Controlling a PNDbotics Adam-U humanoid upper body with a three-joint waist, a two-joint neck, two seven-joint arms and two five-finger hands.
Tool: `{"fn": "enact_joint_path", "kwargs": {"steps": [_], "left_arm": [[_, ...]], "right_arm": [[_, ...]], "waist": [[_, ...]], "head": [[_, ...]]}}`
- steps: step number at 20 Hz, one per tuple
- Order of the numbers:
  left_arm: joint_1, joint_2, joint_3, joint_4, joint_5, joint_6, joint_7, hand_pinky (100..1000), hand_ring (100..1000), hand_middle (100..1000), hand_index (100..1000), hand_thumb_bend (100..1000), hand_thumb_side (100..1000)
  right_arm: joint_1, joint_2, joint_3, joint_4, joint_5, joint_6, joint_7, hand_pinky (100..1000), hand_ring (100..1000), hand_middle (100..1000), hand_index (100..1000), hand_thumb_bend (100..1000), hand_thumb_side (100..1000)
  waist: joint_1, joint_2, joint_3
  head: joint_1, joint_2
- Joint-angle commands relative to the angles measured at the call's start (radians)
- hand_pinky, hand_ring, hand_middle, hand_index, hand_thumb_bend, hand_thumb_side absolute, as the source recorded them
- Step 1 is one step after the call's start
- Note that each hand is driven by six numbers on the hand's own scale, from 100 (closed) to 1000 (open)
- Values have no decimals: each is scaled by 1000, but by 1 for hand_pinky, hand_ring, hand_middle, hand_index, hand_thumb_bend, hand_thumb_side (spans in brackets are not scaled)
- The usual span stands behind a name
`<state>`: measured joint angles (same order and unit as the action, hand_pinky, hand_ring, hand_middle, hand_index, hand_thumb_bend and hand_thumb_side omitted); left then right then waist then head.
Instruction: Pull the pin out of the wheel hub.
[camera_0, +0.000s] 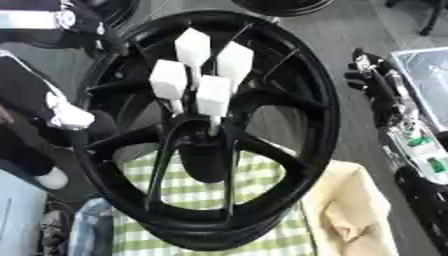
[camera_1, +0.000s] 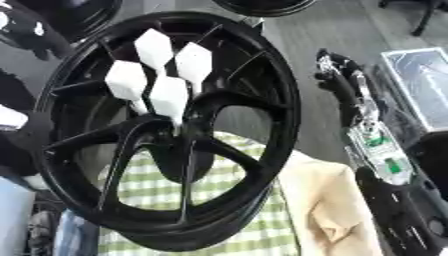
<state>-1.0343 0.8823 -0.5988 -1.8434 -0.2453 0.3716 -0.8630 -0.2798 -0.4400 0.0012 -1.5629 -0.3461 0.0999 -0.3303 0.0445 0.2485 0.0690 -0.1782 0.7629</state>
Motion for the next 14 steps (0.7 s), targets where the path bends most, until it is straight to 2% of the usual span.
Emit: {"fn": "enact_joint_path", "kwargs": {"steps": [1,5,14], "left_arm": [[-18,-4,25,47,-6,11,-43,839,778,756,858,571,383],[-36,-39,15,128,16,-21,-44,839,777,749,856,584,396],[-117,-166,-22,380,31,-110,-44,836,773,739,841,581,450]], "right_arm": [[-6,-25,-3,-6,2,-2,3,786,717,661,799,203,552],[-5,-24,-3,-5,1,-2,4,786,717,661,799,201,553],[-5,-21,-1,-4,-2,2,7,787,717,661,799,197,555]], "waist": [[-1,-29,-2],[-2,-32,-6],[-8,-39,-19]], "head": [[2,-1],[4,6],[7,7]]}}
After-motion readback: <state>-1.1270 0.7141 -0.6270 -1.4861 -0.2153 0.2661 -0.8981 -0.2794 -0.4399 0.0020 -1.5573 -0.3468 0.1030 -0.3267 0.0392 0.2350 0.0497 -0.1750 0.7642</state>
